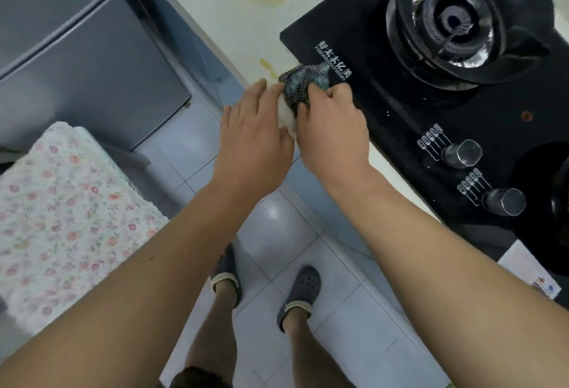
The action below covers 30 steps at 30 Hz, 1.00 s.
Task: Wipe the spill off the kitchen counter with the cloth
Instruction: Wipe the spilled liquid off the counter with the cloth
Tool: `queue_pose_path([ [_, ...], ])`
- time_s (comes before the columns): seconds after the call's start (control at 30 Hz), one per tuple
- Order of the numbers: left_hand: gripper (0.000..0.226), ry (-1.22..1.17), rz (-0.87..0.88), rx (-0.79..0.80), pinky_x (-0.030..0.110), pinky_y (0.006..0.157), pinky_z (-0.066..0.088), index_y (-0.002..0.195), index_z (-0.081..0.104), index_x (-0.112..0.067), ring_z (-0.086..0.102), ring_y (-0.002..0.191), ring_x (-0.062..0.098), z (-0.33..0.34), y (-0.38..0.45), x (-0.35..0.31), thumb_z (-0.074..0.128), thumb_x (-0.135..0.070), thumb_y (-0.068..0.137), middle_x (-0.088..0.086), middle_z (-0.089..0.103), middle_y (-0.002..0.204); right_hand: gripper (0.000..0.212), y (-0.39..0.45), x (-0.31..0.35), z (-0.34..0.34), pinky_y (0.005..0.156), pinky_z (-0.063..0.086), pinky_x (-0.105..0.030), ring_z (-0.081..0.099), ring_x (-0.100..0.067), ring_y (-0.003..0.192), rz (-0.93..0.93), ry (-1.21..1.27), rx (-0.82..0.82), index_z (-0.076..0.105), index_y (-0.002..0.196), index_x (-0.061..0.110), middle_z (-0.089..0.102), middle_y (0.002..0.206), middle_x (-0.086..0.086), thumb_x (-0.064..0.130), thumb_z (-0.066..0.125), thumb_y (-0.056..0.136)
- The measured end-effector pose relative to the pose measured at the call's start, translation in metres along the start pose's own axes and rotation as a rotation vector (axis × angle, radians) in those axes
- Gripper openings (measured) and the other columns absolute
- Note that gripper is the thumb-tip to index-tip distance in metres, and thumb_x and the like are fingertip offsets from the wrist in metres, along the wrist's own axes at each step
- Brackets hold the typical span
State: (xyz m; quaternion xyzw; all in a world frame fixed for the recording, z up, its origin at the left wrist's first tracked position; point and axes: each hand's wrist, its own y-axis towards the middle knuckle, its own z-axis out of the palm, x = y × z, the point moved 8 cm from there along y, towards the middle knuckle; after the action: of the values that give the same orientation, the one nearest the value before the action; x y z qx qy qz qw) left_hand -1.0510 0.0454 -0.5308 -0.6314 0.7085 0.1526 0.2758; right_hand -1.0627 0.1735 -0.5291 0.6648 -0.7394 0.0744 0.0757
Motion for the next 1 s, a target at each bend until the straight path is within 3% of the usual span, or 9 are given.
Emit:
queue_pose_path([
  [0.13,0.066,-0.022,0.020,0.012,0.044,0.125,0.023,0.157,0.035,-0.015,0.032,0.150,0.029,-0.015,0.012,0.014,0.053,-0.011,0.093,0.010,0.033,0.165,0.026,0.024,0.019,0.007,0.080,0.040,-0.036,0.055,-0.023,0.081,0.018,-0.008,-0.001,0.059,0.124,0.017,0.053,0.121,-0.008,0.033,0.047,0.108],
  [0.27,0.063,0.023,0.064,0.072,0.046,0.125,0.024,0.154,0.039,-0.017,0.032,0.150,0.028,-0.026,0.018,0.021,0.057,-0.016,0.094,0.009,0.033,0.165,0.022,0.002,0.002,-0.002,0.069,0.035,-0.035,0.052,-0.026,0.070,0.008,0.006,-0.077,0.064,0.114,0.013,0.053,0.107,-0.008,0.030,0.053,0.105],
  [0.47,0.063,-0.034,0.042,0.089,0.046,0.125,0.024,0.156,0.037,-0.019,0.030,0.150,0.026,-0.048,0.036,0.036,0.051,-0.009,0.096,0.006,0.031,0.166,0.029,-0.044,-0.030,-0.016,0.067,0.033,-0.034,0.056,-0.029,0.076,0.068,0.013,-0.065,0.068,0.125,0.009,0.052,0.101,-0.007,0.023,0.060,0.100],
  [0.63,0.067,-0.098,0.036,0.088,0.045,0.124,0.025,0.158,0.033,-0.014,0.027,0.151,0.026,-0.061,0.052,0.053,0.048,-0.005,0.093,0.009,0.033,0.164,0.016,0.022,0.028,0.003,0.068,0.032,-0.035,0.047,-0.028,0.072,0.002,0.031,-0.061,0.063,0.104,0.011,0.049,0.101,-0.006,0.024,0.054,0.102],
  [0.8,0.067,-0.154,0.027,0.103,0.030,0.112,0.031,0.159,0.029,-0.017,0.035,0.144,0.019,-0.076,0.077,0.067,0.048,-0.006,0.096,0.003,0.035,0.161,0.021,0.083,0.078,0.012,0.065,0.029,-0.037,0.041,-0.030,0.066,-0.053,0.022,-0.077,0.063,0.107,0.013,0.054,0.106,-0.009,0.029,0.050,0.104],
  [1.0,0.066,-0.149,0.048,0.096,0.025,0.105,0.032,0.160,0.029,-0.017,0.038,0.143,0.020,-0.093,0.107,0.074,0.048,-0.006,0.098,0.003,0.036,0.160,0.021,0.129,0.099,0.012,0.068,0.029,-0.038,0.058,-0.035,0.080,-0.036,-0.015,-0.104,0.067,0.104,0.015,0.058,0.101,-0.008,0.029,0.053,0.100],
])
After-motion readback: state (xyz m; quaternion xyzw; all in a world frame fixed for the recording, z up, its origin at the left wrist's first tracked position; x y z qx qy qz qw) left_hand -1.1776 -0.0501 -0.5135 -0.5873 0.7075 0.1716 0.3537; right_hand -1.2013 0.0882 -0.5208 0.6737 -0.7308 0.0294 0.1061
